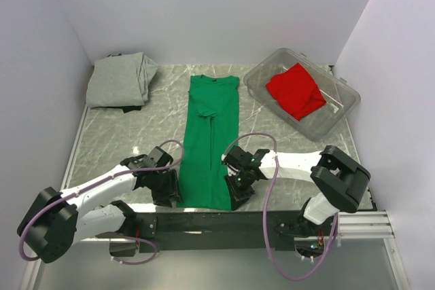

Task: Fold and stack the t-shirts
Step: Fold the tshirt

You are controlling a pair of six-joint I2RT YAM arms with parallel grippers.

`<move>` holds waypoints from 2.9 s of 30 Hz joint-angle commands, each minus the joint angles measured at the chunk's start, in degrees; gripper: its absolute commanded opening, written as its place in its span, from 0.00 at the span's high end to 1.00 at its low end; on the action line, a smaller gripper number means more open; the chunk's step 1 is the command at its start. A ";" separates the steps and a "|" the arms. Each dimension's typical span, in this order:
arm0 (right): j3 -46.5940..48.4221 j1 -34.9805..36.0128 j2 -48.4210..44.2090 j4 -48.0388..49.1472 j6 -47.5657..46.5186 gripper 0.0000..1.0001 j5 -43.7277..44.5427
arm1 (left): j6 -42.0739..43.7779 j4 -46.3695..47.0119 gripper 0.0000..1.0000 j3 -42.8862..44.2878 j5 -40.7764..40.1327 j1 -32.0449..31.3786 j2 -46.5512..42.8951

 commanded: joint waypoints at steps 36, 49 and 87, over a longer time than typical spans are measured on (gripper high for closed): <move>-0.17 0.76 -4.29 -1.72 -1.84 1.00 0.62 | -4.31 2.82 1.00 1.53 -5.72 -3.19 4.71; 0.89 0.76 -7.80 -4.45 0.09 1.00 -0.43 | -5.10 -0.52 1.00 1.18 -5.11 -3.37 -4.87; 38.76 -15.14 8.97 -21.41 -7.28 1.00 18.11 | 12.30 2.46 1.00 43.70 -7.66 12.88 24.91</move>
